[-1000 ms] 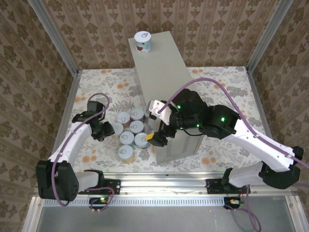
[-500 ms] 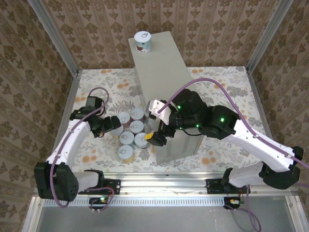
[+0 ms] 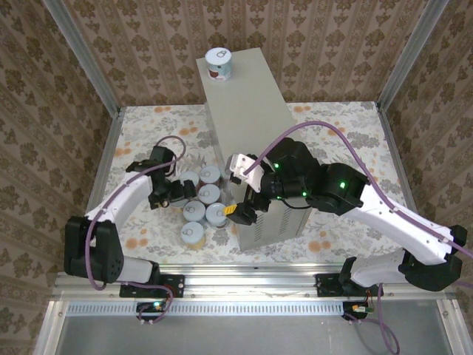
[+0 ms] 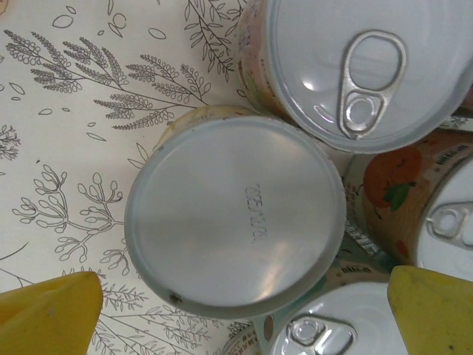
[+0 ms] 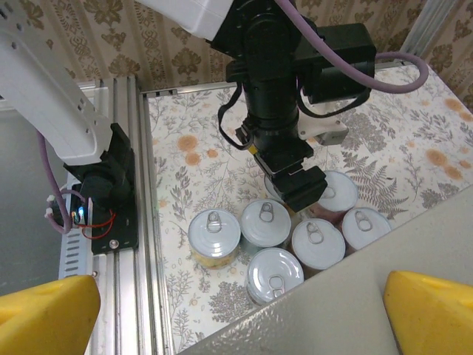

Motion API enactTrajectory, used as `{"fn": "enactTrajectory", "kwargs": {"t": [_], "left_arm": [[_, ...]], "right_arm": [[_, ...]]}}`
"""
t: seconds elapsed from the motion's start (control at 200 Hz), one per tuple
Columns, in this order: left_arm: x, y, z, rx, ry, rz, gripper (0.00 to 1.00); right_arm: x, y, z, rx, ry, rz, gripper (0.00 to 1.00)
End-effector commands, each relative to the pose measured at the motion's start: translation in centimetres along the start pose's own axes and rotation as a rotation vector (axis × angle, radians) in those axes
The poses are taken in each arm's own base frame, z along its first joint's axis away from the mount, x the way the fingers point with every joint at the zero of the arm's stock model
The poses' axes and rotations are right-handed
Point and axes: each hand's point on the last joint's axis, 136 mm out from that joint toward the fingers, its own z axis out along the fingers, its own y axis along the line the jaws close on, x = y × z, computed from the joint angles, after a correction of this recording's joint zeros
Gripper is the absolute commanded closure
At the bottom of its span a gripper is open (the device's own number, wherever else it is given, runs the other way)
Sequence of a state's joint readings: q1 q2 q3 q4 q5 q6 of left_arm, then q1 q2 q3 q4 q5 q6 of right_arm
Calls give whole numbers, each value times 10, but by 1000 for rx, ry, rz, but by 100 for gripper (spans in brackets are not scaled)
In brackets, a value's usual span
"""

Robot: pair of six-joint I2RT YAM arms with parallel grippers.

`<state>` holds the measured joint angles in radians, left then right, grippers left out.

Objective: Place and organize the canned foods onto the counter

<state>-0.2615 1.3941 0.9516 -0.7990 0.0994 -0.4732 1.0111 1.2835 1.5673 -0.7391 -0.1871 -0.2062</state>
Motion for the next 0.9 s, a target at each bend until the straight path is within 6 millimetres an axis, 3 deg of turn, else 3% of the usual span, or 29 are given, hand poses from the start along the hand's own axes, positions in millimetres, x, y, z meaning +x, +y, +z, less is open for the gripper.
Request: {"fn": "enactTrajectory", "kwargs": {"t": [0.0,0.175,0.405,0.565,0.635,0.705,0.79,0.895], "left_arm": [[-12,0,2,-22,-26,31,0],[-14,5,16,-64,-4,43,0],[-18,10,26,-97,5,52,10],[-19,8,21,-93,-4,50,34],[-20,9,16,-100,-8,50,39],[-20,9,8,-101,-13,51,53],[-20,9,-9,-101,-22,51,81],[-22,10,-42,-86,-65,57,95]], "right_arm": [[-2,-2,-8,25,-20,-1,0],[0,-3,-9,33,-15,-3,0],[0,-5,-9,41,-13,-6,0],[0,-6,-8,42,-10,-5,0],[-1,-6,-8,41,-14,-6,0],[0,-6,-7,39,-14,-7,0],[-1,-5,-6,34,-18,-10,0],[-3,-1,-7,9,-32,-20,0]]}}
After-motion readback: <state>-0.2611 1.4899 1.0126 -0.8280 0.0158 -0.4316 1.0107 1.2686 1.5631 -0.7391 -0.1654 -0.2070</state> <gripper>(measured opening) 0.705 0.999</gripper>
